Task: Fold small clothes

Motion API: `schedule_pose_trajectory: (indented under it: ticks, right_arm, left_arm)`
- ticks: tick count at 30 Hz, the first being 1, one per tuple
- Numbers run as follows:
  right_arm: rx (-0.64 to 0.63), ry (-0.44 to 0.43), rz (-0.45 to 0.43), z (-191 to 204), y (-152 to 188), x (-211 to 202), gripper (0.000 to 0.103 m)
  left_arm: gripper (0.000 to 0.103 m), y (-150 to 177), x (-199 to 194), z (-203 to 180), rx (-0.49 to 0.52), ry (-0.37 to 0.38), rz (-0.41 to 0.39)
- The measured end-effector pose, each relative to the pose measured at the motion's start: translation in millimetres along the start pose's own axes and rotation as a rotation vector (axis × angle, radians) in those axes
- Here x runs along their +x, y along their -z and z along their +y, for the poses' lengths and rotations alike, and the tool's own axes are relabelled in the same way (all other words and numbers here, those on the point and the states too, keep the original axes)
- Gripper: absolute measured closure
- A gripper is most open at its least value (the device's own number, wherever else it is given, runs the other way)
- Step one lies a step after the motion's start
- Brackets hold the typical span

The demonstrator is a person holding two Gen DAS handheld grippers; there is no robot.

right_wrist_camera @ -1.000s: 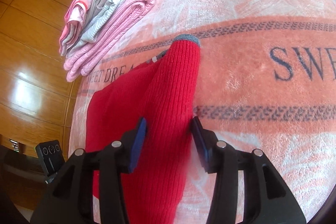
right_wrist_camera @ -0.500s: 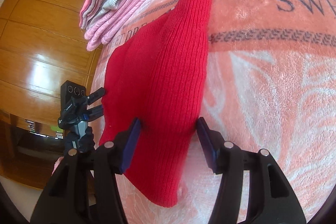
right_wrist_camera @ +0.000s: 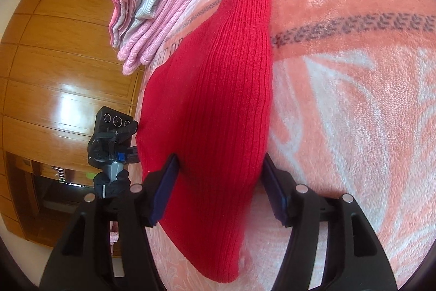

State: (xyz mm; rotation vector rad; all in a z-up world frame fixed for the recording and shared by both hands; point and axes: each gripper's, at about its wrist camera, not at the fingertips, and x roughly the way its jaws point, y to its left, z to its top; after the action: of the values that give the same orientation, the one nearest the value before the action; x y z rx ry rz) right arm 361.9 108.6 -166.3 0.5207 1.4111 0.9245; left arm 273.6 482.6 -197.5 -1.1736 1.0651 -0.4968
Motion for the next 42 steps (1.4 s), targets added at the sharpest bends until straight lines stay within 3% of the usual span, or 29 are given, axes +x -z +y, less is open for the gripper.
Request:
schedule_pose_trajectory:
  ticks: [3, 6, 12, 16, 20, 22, 24, 25, 28, 30, 33, 42]
  right_arm:
    - [-0.009, -0.006, 0.000, -2.6, 1.8, 0.8, 0.043]
    - [-0.005, -0.014, -0.010, -7.1, 4.1, 0.3, 0.043]
    - [-0.011, 0.003, -0.017, -3.2, 4.8, 2.8, 0.039]
    - [-0.016, 0.006, -0.026, -1.4, 5.2, 5.3, 0.037]
    - [-0.019, -0.010, -0.029, -3.3, 6.8, 3.8, 0.037]
    - [-0.023, -0.017, -0.029, -4.4, 7.3, 3.4, 0.037]
    - [-0.017, -0.016, -0.029, -5.0, 6.1, 3.9, 0.037]
    - [-0.014, -0.013, -0.029, -4.8, 5.4, 4.4, 0.037]
    - [-0.029, 0.027, -0.039, 0.2, 5.1, 6.0, 0.045]
    - [-0.038, 0.044, -0.052, -0.2, 7.9, 5.3, 0.059]
    - [-0.052, 0.040, -0.059, 1.1, 11.7, 0.7, 0.067]
    - [-0.090, 0.058, -0.061, 25.9, 23.8, -41.1, 0.070]
  left_arm:
    - [0.039, 8.4, -19.2, 0.6, 0.031, -0.076, -0.024]
    - [0.038, 12.3, -18.0, 1.8, 0.080, -0.101, 0.012]
    - [0.030, -4.7, 5.9, -2.2, 0.092, -0.049, 0.035]
    - [0.007, -5.0, 25.5, -23.5, 0.178, -0.056, 0.046]
    - [0.008, 0.8, 37.3, -37.7, 0.238, -0.075, 0.074]
    - [0.024, 1.7, 31.6, -33.1, 0.225, -0.057, 0.059]
    - [0.064, -1.1, 25.8, -17.3, 0.143, -0.038, 0.051]
    - [0.068, -2.1, 24.0, -9.2, 0.111, -0.027, 0.046]
    - [0.070, 0.6, 23.1, -6.3, 0.116, -0.017, 0.029]
    - [0.072, 3.4, 23.1, -13.1, 0.134, -0.022, 0.023]
    - [0.073, 7.7, 20.0, -22.3, 0.153, 0.021, 0.005]
    - [0.074, 23.3, 31.4, -46.5, 0.145, 0.092, -0.007]
